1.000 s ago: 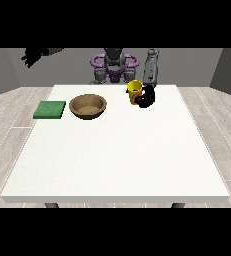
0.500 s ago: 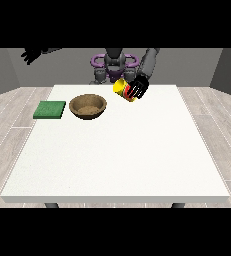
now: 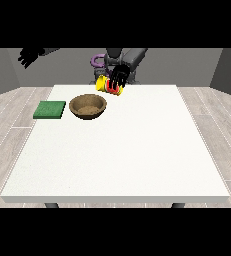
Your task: Pick the cup and pour the ball into the bowl, then pick the bowl and place it on the pad
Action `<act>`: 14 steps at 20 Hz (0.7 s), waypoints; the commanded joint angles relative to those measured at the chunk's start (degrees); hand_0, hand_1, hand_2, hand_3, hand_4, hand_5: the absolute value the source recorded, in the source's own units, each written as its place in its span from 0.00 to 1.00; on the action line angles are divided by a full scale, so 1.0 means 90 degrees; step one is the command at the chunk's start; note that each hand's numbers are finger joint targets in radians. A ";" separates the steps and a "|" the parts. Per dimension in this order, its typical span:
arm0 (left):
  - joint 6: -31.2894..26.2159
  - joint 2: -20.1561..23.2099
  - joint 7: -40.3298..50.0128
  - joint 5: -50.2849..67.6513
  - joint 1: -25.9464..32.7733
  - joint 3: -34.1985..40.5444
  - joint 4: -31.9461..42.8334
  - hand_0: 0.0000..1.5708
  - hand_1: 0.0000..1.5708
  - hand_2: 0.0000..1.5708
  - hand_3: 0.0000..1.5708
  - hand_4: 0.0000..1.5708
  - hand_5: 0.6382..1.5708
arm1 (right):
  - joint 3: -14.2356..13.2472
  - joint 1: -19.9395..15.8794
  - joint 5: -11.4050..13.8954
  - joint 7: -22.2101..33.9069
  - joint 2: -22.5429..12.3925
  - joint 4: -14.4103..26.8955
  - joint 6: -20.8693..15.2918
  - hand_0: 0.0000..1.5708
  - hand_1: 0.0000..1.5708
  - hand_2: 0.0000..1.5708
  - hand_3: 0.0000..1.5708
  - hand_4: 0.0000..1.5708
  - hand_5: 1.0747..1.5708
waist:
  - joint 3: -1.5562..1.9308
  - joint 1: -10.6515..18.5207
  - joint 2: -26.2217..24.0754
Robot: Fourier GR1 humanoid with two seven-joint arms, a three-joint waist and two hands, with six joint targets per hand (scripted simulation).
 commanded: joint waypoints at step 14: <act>-0.2833 -0.0155 0.2266 -0.2059 -0.0958 -0.2285 -0.0540 0.16 0.16 0.79 0.99 0.69 1.00 | 0.0427 -0.0790 0.0303 -0.0070 0.0464 0.0485 -0.0402 0.00 0.00 0.00 0.21 0.44 0.96 | -0.0015 -0.0354 -0.0043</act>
